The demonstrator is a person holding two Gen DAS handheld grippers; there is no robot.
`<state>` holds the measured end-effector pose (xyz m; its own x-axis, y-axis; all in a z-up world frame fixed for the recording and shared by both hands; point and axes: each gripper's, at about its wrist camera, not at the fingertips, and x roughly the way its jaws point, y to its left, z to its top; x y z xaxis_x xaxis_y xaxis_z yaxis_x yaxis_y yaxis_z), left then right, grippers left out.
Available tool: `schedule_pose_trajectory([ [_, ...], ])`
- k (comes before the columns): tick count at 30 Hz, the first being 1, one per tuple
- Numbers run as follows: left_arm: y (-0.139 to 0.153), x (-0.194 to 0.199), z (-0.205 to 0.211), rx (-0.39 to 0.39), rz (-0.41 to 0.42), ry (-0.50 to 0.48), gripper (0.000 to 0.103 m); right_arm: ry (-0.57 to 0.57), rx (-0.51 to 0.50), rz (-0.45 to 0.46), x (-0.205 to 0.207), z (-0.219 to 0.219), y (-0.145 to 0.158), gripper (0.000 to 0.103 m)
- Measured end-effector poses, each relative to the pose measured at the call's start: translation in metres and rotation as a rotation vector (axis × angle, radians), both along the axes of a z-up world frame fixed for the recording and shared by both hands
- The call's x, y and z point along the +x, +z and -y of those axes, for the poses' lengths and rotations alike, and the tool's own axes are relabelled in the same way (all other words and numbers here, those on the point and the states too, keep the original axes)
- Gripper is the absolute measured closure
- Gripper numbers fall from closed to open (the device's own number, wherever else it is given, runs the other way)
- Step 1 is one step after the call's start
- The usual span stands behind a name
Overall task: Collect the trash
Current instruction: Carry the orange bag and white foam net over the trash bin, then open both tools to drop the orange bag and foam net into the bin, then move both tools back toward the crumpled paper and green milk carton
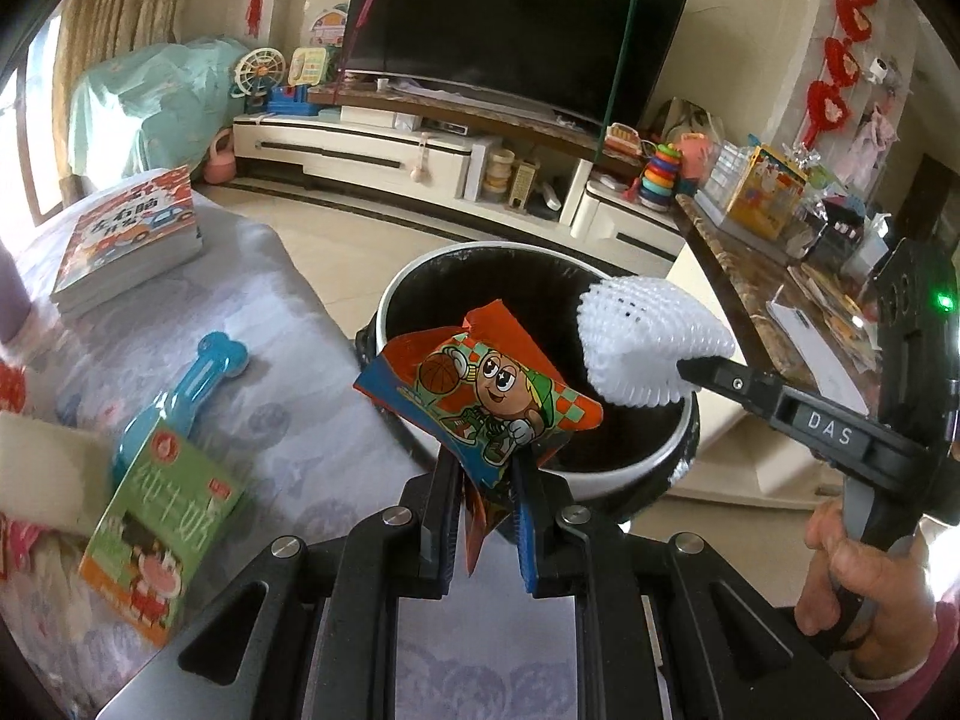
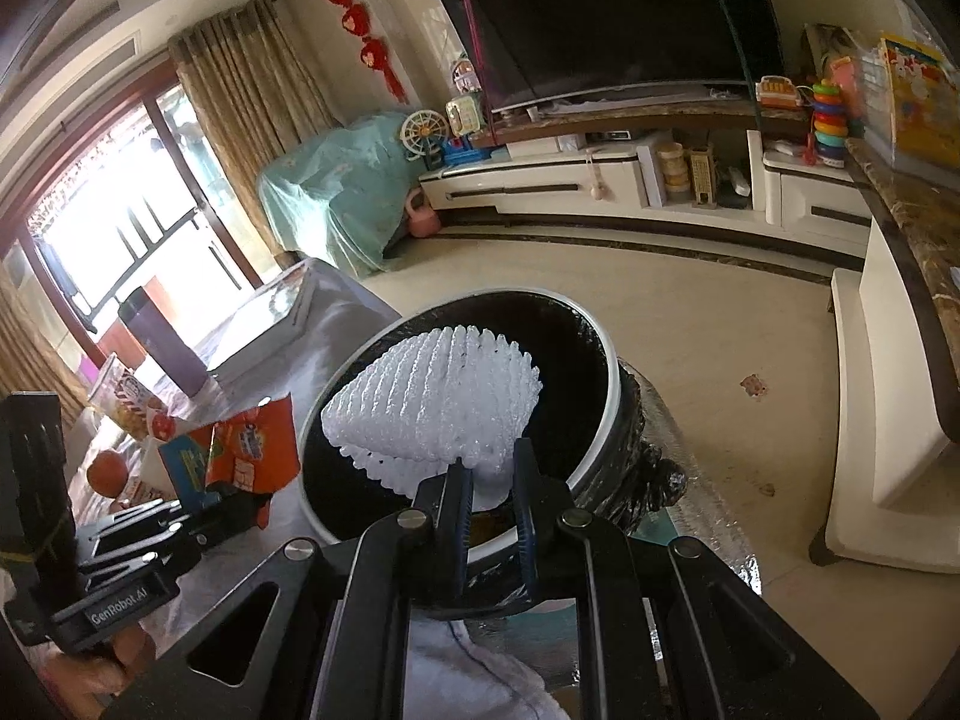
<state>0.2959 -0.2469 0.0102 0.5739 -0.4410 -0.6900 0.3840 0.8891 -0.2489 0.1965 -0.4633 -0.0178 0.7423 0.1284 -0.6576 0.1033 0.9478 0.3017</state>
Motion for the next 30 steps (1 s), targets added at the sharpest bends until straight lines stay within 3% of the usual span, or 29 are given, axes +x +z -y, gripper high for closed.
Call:
schedule_pose_trajectory([
  [2,0.000,0.005,0.003,-0.001,-0.009,0.000,0.089,0.000,-0.001,-0.012,0.004,0.003,-0.002,0.090],
  [3,-0.001,0.008,0.003,-0.006,-0.009,-0.058,0.089,-0.003,0.002,-0.015,0.006,0.005,-0.003,0.090],
  [11,-0.002,0.026,0.018,0.005,-0.026,-0.071,0.088,-0.006,-0.023,-0.030,0.015,0.005,0.000,0.086],
  [14,-0.002,0.033,0.025,0.009,-0.042,-0.073,0.081,-0.003,-0.047,-0.044,0.018,0.003,0.001,0.085],
  [16,-0.002,0.035,0.027,0.020,-0.045,-0.064,0.074,-0.002,-0.056,-0.052,0.019,0.003,0.001,0.079],
  [18,-0.002,0.035,0.028,0.020,-0.048,-0.061,0.071,-0.003,-0.053,-0.051,0.018,0.004,0.001,0.063],
  [20,-0.003,0.033,0.027,0.020,-0.050,-0.052,0.065,-0.009,-0.058,-0.045,0.016,0.004,0.003,0.055],
  [22,-0.003,0.030,0.026,0.018,-0.046,-0.044,0.059,-0.011,-0.042,-0.038,0.012,0.006,0.004,0.052],
  [25,-0.005,0.022,0.017,0.004,-0.044,-0.032,0.058,-0.020,-0.026,-0.023,0.005,0.005,0.006,0.047],
  [30,-0.008,-0.005,-0.001,-0.013,-0.030,0.006,0.048,-0.019,0.002,0.003,-0.009,-0.003,0.009,0.023],
])
